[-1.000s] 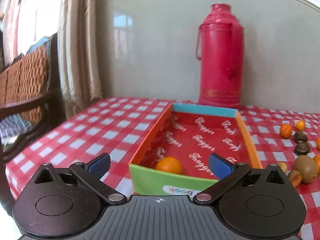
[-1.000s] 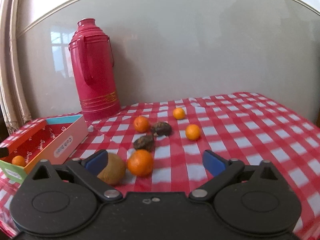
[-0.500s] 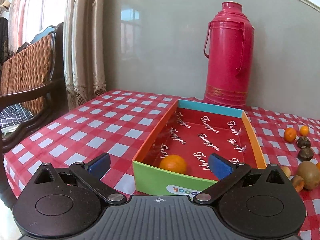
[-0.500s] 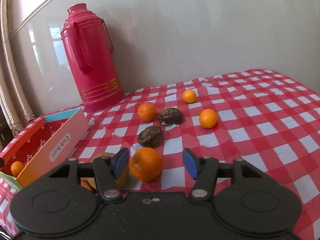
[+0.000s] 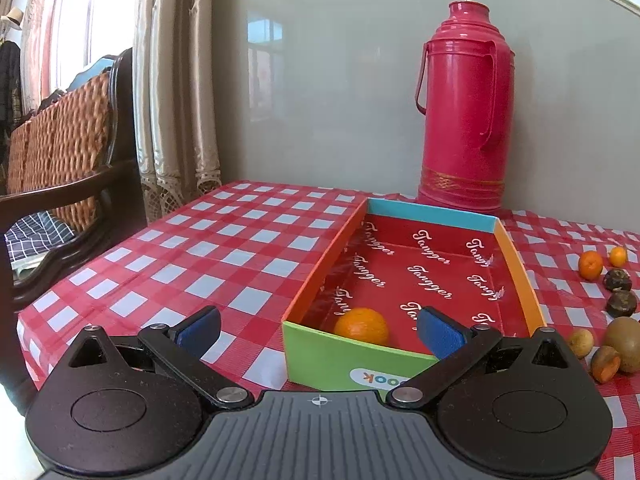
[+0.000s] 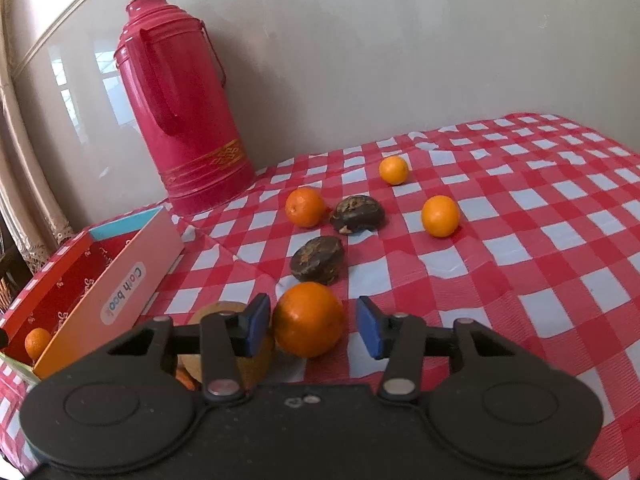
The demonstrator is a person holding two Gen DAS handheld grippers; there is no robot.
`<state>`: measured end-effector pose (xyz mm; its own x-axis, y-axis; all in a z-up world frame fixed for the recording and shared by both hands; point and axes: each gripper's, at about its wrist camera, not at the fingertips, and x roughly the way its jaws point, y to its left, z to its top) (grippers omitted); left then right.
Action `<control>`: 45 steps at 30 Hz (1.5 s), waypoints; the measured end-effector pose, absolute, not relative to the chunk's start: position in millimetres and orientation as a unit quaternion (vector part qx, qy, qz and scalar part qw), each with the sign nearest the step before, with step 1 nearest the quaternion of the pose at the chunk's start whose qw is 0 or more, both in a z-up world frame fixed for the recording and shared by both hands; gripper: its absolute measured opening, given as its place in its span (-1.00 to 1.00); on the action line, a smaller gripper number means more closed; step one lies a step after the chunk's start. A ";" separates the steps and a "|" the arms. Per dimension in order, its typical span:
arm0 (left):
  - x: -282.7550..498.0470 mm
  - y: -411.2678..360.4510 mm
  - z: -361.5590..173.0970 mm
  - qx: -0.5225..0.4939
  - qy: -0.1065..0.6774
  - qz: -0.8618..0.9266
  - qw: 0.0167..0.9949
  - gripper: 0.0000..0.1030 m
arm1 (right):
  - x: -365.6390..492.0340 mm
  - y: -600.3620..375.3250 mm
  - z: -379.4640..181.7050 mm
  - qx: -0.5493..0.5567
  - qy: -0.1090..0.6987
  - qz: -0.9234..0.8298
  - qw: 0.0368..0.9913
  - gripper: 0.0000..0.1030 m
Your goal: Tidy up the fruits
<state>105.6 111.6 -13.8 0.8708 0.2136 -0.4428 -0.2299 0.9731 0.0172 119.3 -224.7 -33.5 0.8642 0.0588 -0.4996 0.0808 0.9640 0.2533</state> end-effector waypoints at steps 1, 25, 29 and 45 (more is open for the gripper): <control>105.5 111.9 -13.8 -0.018 0.227 0.115 0.967 1.00 | 120.1 -224.4 -34.0 0.135 0.261 -0.007 0.956 -0.20; 105.1 112.2 -14.0 -0.003 0.226 0.129 0.966 1.00 | 130.7 -216.1 -38.1 0.132 0.267 -0.018 0.954 -0.29; 102.6 112.9 -13.4 0.006 0.222 0.133 0.966 1.00 | 132.5 -215.6 -39.0 0.136 0.270 -0.018 0.953 -0.30; 97.7 130.3 -12.0 -0.012 0.221 0.144 0.965 1.00 | 124.6 -201.9 -31.2 0.080 0.248 -0.038 0.965 -0.36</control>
<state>97.7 130.3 -12.0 0.8612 0.2717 -0.4295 -0.2824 0.9585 0.0402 124.6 -201.9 -31.2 0.8737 -0.0334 -0.4853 0.1130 0.9843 0.1357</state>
